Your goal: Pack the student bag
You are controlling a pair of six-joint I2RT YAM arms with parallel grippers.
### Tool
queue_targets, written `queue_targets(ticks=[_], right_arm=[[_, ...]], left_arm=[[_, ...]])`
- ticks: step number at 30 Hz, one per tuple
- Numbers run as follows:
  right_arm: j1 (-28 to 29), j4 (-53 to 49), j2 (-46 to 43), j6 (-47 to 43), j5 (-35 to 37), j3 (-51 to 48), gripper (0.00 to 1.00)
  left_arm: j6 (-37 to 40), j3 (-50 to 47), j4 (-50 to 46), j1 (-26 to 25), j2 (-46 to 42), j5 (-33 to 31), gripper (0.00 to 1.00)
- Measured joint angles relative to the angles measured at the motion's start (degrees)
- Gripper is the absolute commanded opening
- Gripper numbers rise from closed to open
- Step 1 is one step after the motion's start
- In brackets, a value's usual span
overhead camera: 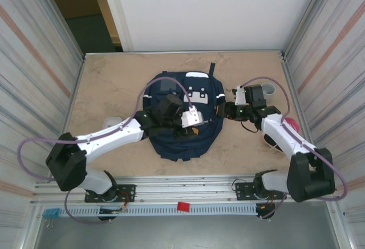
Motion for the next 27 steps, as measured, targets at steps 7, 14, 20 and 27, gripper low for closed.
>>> queue_targets(ticks=[7, 14, 20, 27], right_arm=[[5.8, -0.5, -4.0, 0.4, 2.2, 8.5, 0.42], [15.1, 6.0, 2.3, 4.4, 3.4, 7.6, 0.42], [17.6, 13.9, 10.3, 9.1, 6.8, -2.3, 0.41], [15.5, 28.2, 15.4, 13.6, 7.4, -10.0, 0.4]], left_arm=[[-18.7, 1.0, -0.1, 11.6, -5.4, 1.0, 0.59], [-32.7, -4.7, 4.7, 21.3, -8.6, 0.5, 0.59], [-39.8, -12.8, 7.8, 22.1, -0.8, -1.1, 0.57], [-48.0, -18.2, 20.3, 21.0, 4.3, -2.3, 0.54]])
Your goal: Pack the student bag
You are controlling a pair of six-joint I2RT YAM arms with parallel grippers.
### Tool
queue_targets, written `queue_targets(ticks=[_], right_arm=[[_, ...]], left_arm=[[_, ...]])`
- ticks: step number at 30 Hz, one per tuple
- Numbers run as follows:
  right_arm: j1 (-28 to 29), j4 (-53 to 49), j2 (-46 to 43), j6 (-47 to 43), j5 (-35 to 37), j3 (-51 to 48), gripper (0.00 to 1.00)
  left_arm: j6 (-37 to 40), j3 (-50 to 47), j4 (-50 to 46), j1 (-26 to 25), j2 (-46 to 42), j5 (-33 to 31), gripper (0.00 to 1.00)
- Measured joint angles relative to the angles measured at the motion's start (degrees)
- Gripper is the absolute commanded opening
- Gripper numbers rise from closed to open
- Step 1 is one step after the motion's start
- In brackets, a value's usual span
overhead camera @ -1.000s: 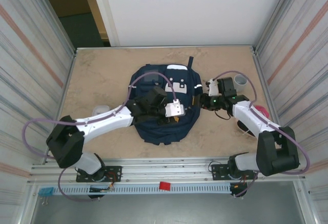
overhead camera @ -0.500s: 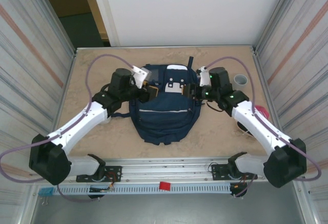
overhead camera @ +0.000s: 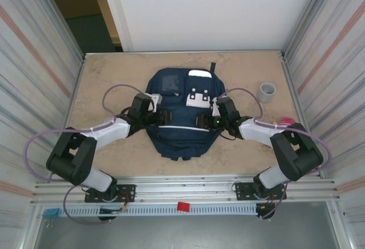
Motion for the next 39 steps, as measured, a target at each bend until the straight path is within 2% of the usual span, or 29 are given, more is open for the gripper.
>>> queue_targets(ticks=[4, 9, 13, 17, 18, 19, 21, 22, 27, 30, 33, 36, 39], right_arm=[[-2.4, 4.6, 0.6, 0.5, 0.3, -1.3, 0.4], [-6.1, 2.6, 0.7, -0.6, 0.5, 0.4, 0.42], [-9.4, -2.0, 0.1, -3.2, 0.4, 3.4, 0.44], [-10.9, -10.4, -6.5, -6.6, 2.6, 4.5, 0.48], [-11.1, -12.6, -9.4, -7.4, 3.5, 4.5, 0.52], [-11.2, -14.8, -12.7, -8.0, 4.3, 4.5, 0.62], [-11.6, -18.5, -20.2, -9.8, 6.4, 5.0, 0.81], [-12.0, -19.9, -24.2, -10.8, 7.5, 5.3, 1.0], [-17.4, -22.6, -39.3, -16.7, 12.7, 5.5, 0.99], [-21.8, -21.5, -42.4, -19.9, 13.9, 3.0, 0.99], [-25.4, -17.1, -41.3, -22.9, 14.0, -2.7, 0.99], [-27.8, -9.6, -37.2, -25.8, 13.6, -10.1, 0.99], [-29.1, -0.7, -30.4, -28.4, 13.6, -16.4, 0.99]], left_arm=[[-3.1, -0.7, 6.3, -1.8, 1.9, -1.8, 0.55], [-5.6, 0.6, 8.7, -3.9, 3.4, -3.4, 0.58], [-6.6, 2.0, 7.1, -5.2, 2.9, -3.9, 0.72], [-5.3, 2.5, -0.4, -5.0, -2.2, -8.7, 0.86], [-4.5, 2.5, -2.3, -4.8, -4.4, -10.3, 0.89], [-3.3, 2.5, -4.3, -4.7, -7.3, -12.3, 0.98], [-0.8, 2.5, -7.1, -4.7, -13.5, -16.0, 0.99], [0.7, 2.6, -8.0, -4.7, -17.2, -18.4, 0.99], [11.1, -1.0, -7.0, -4.0, -34.6, -31.3, 0.99], [17.0, -9.3, -2.8, -1.6, -42.6, -37.6, 0.99], [20.9, -18.9, 2.7, 3.4, -45.9, -38.9, 0.99], [24.3, -27.7, 9.4, 9.7, -44.6, -36.3, 0.99], [26.4, -31.5, 15.9, 16.1, -39.1, -30.8, 0.99]])
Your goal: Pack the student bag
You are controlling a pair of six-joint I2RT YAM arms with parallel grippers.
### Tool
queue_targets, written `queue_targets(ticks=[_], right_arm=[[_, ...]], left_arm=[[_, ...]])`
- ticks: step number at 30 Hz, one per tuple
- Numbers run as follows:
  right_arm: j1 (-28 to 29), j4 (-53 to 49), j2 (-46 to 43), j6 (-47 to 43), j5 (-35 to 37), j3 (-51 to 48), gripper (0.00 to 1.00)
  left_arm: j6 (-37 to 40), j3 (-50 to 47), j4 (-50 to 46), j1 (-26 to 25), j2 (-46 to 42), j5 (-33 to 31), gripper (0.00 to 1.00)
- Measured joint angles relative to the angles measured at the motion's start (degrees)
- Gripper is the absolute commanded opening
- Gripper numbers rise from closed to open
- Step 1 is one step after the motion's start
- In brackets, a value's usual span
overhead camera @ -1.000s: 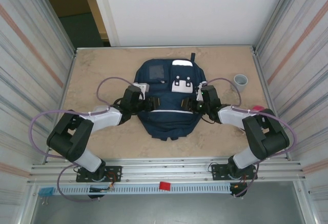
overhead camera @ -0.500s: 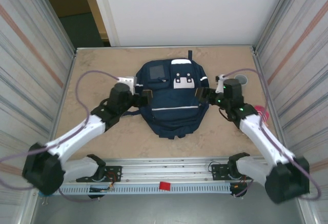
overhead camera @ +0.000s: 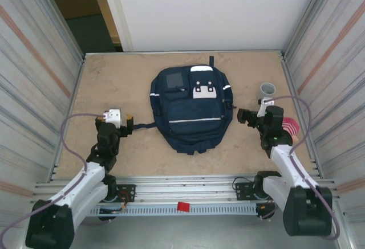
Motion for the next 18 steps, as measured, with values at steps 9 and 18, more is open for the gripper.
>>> queue_targets(ticks=[9, 18], right_arm=[[0.5, 26.1, 21.4, -6.2, -1.0, -2.2, 0.99], [-3.3, 35.5, 32.2, -5.4, -0.7, 1.5, 0.99]], left_arm=[[2.6, 1.7, 30.1, 5.4, 35.7, 9.8, 0.99], [-0.6, 13.2, 27.4, 9.6, 40.1, 8.4, 0.99]])
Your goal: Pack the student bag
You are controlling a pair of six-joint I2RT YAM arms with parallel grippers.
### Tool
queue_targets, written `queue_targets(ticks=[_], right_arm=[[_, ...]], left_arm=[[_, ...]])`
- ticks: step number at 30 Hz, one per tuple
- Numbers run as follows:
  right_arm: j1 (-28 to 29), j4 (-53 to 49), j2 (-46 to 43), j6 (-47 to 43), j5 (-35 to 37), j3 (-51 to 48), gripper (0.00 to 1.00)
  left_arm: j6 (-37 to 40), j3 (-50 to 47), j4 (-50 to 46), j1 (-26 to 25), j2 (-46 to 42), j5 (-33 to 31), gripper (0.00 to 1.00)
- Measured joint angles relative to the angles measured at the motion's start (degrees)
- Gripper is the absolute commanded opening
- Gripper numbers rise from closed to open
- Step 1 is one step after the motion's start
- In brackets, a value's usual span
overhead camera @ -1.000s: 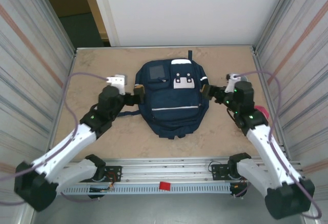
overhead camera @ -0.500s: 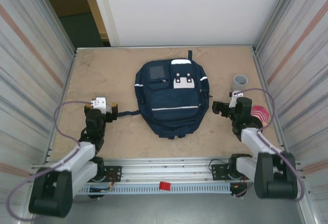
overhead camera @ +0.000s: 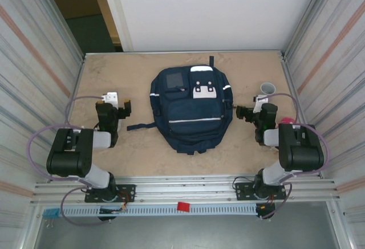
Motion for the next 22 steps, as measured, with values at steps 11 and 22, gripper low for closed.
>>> queue_targets(ticks=[11, 22], right_arm=[[0.7, -0.3, 0.0, 0.9, 1.7, 1.4, 0.99], [0.3, -0.3, 0.0, 0.9, 1.3, 1.4, 0.99]], left_arm=[[-0.4, 0.0, -3.5, -0.3, 0.0, 0.7, 0.99], [-0.4, 0.0, -3.7, -0.3, 0.0, 0.7, 0.99]])
